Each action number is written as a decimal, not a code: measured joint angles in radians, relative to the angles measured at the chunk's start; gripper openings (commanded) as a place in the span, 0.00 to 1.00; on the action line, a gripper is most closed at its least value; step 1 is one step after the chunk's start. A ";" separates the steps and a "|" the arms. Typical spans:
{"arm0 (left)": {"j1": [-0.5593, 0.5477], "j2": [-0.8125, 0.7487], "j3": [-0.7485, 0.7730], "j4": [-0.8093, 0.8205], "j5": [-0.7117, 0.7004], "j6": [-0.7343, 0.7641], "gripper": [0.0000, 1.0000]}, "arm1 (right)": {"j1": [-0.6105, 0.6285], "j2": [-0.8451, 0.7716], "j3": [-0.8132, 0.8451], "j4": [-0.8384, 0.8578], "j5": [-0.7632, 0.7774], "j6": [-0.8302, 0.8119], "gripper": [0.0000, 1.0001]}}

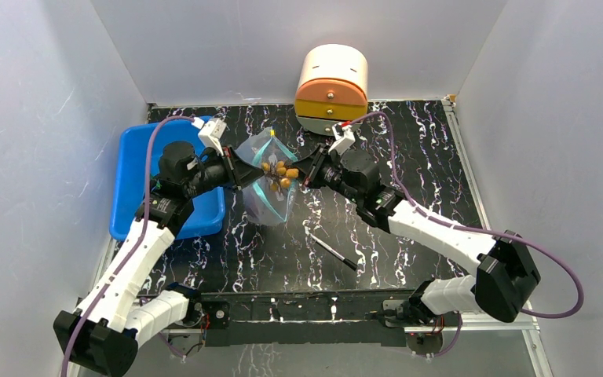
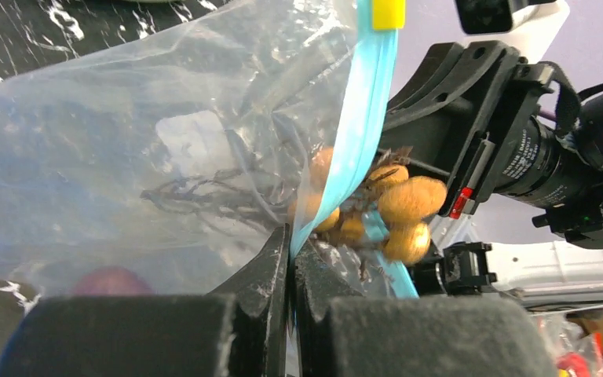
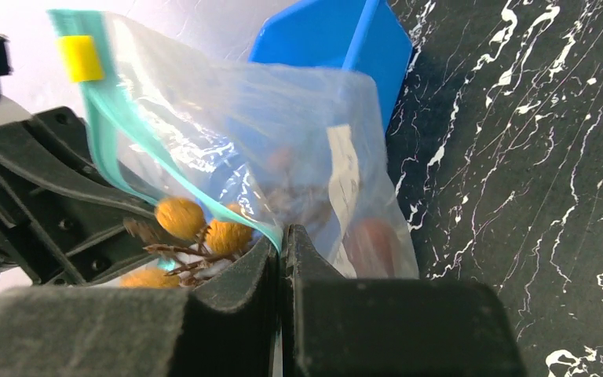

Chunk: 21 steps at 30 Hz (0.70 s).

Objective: Place the food in the zip-top bag and seal the zipper
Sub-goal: Adjust the fake fruit in the zipper food storage bag.

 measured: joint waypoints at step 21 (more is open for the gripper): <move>-0.001 0.050 0.074 -0.124 0.012 -0.191 0.03 | -0.013 -0.100 0.194 -0.389 0.097 -0.209 0.00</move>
